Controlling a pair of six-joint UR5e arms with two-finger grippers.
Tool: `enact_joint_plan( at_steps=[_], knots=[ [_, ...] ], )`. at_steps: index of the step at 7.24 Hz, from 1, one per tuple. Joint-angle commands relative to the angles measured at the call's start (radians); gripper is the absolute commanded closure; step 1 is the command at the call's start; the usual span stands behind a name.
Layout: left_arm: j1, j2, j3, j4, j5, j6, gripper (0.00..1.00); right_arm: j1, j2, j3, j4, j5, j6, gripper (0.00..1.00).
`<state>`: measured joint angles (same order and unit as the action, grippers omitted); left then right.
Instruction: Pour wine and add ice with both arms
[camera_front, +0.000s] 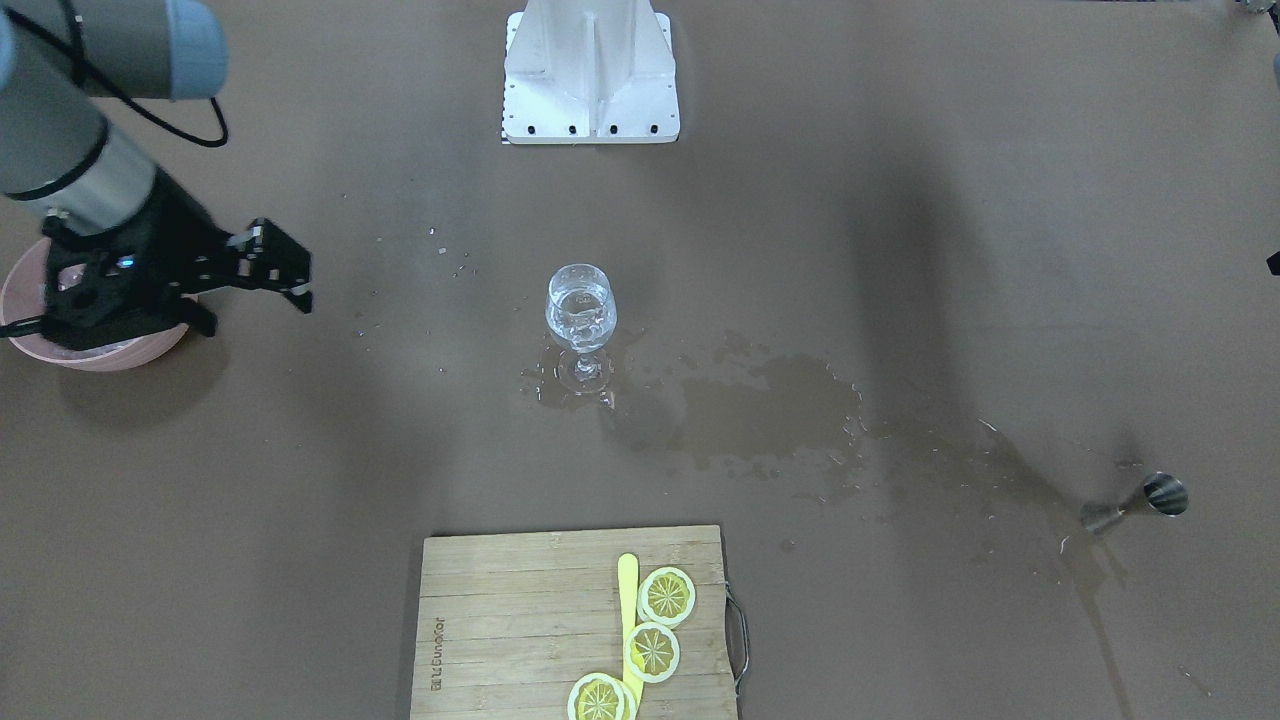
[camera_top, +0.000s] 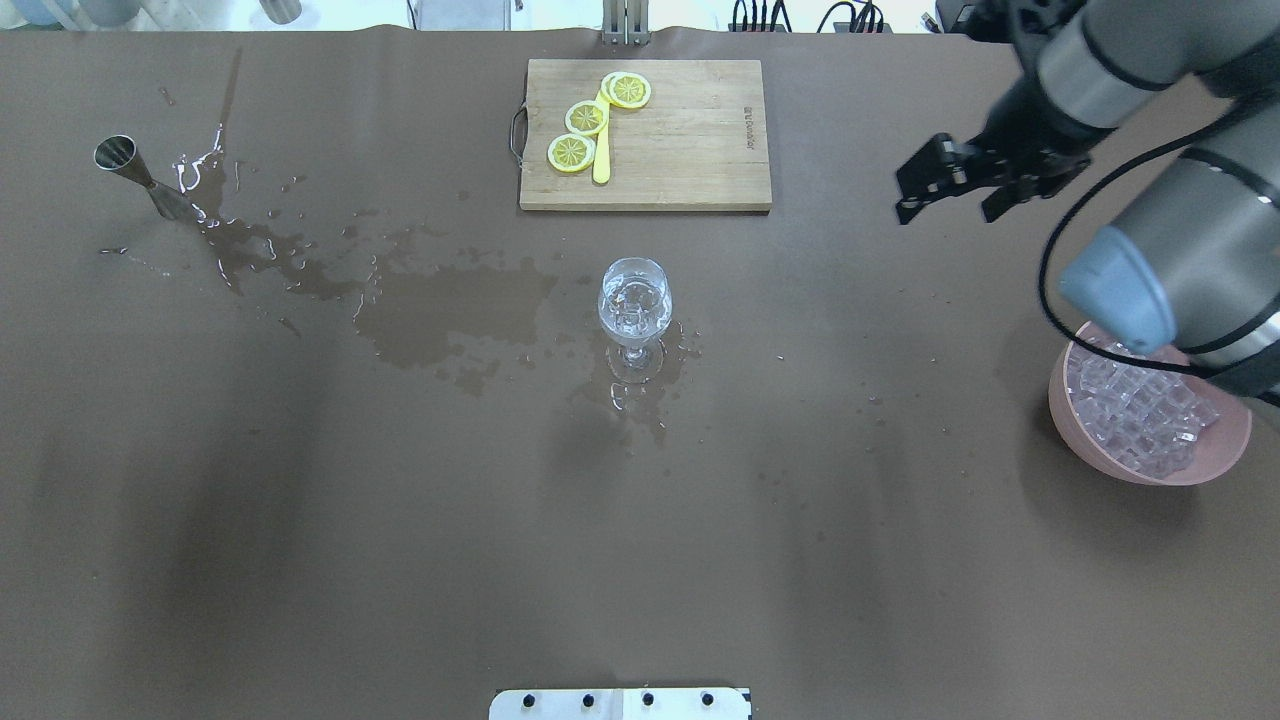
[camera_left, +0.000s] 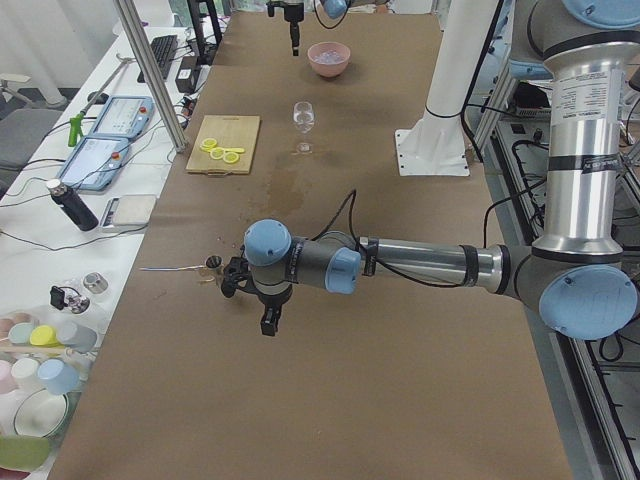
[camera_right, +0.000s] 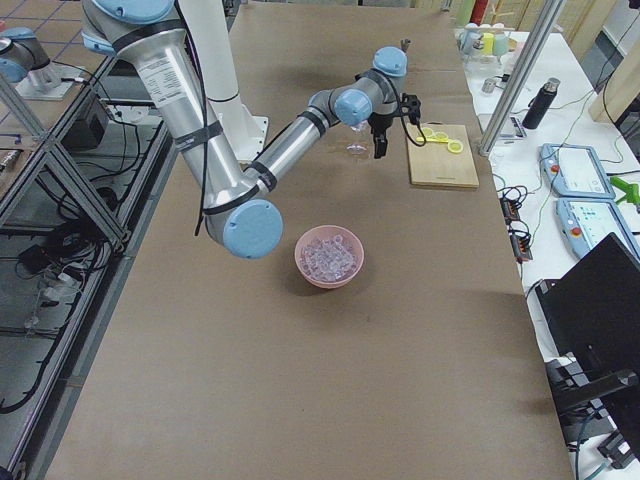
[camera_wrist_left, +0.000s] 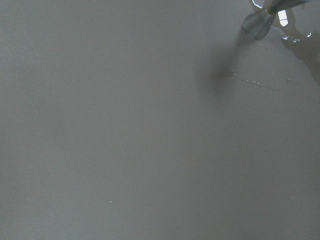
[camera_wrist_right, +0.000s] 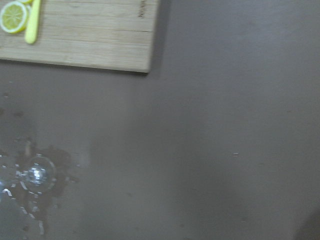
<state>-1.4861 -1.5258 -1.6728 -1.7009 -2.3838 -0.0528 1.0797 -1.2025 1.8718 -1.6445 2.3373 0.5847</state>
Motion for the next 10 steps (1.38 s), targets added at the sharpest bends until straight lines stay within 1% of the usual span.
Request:
enact_joint_plan(
  at_steps=[1, 2, 3, 4, 5, 6, 7, 8, 9, 10],
  knots=[
    [0.0, 0.015, -0.001, -0.005, 0.006, 0.005, 0.02, 0.214, -0.168, -0.099, -0.001, 0.017, -0.358, 0.0],
    [0.001, 0.019, 0.005, -0.005, 0.006, 0.005, 0.02, 0.306, -0.213, -0.176, 0.0, 0.001, -0.513, 0.0],
    [0.001, 0.021, 0.01, -0.006, 0.006, 0.008, 0.02, 0.4, -0.245, -0.263, -0.001, 0.019, -0.686, 0.0],
    [-0.003, 0.024, -0.002, -0.014, 0.006, 0.008, 0.02, 0.425, -0.296, -0.284, -0.001, 0.002, -0.719, 0.0],
    [-0.003, 0.063, -0.007, -0.082, 0.008, 0.008, 0.02, 0.442, -0.31, -0.296, -0.001, -0.012, -0.723, 0.0],
    [-0.002, 0.125, 0.007, -0.177, 0.006, 0.001, 0.02, 0.442, -0.331, -0.299, 0.005, -0.021, -0.73, 0.0],
    [-0.003, 0.151, 0.054, -0.259, 0.02, 0.007, 0.02, 0.441, -0.328, -0.298, 0.006, -0.045, -0.73, 0.0],
    [-0.003, 0.145, 0.086, -0.281, 0.053, -0.005, 0.02, 0.44, -0.325, -0.298, 0.003, -0.058, -0.726, 0.0],
    [-0.005, 0.148, 0.079, -0.275, 0.046, -0.005, 0.02, 0.44, -0.331, -0.29, 0.012, -0.072, -0.717, 0.0],
    [-0.026, 0.133, 0.077, -0.266, 0.016, -0.007, 0.02, 0.442, -0.333, -0.289, 0.011, -0.064, -0.715, 0.0]
  ],
)
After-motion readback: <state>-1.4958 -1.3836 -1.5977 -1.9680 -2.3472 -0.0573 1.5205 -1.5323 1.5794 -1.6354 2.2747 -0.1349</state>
